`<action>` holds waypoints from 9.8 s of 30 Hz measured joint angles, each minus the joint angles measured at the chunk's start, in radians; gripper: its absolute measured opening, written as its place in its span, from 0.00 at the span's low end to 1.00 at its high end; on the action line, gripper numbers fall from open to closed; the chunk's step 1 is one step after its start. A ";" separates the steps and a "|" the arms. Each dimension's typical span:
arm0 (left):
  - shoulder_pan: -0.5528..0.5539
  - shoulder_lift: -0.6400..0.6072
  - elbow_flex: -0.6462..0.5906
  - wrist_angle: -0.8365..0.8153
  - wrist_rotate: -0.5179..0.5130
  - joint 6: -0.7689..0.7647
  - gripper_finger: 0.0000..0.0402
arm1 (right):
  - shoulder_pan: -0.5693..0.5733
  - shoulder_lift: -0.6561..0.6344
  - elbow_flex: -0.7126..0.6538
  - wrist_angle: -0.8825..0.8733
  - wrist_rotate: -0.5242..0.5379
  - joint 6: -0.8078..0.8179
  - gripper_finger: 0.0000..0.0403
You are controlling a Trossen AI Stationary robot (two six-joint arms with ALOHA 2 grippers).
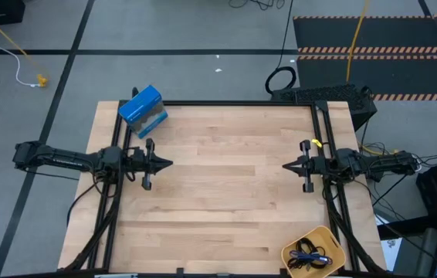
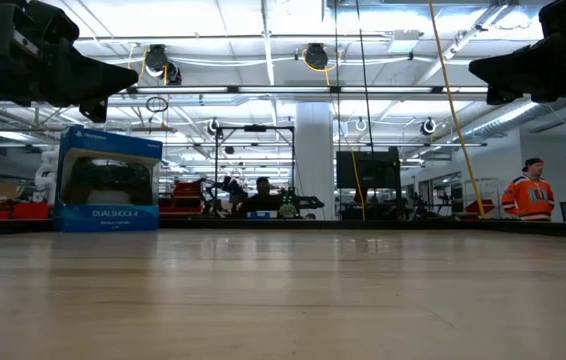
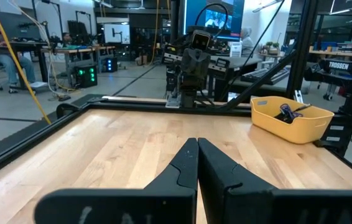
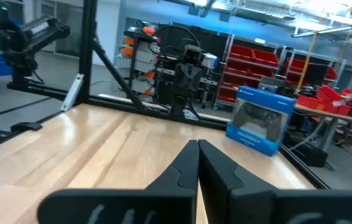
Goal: Pick and place USB-C Cables
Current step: Return to Home Position
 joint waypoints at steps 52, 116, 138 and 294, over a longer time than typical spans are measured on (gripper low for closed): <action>0.000 0.000 0.000 -0.053 -0.031 -0.002 0.01 | -0.187 0.001 0.000 -0.060 -0.054 0.105 0.00; 0.076 -0.448 0.001 -0.456 0.061 0.044 0.01 | -0.187 0.001 0.000 -0.058 -0.052 0.105 0.00; 0.076 -0.448 0.001 -0.468 0.063 0.033 0.01 | -0.187 0.001 0.000 -0.058 -0.052 0.105 0.00; 0.076 -0.447 0.001 -0.471 0.062 -0.003 0.05 | -0.187 0.001 0.000 -0.060 -0.052 0.105 0.00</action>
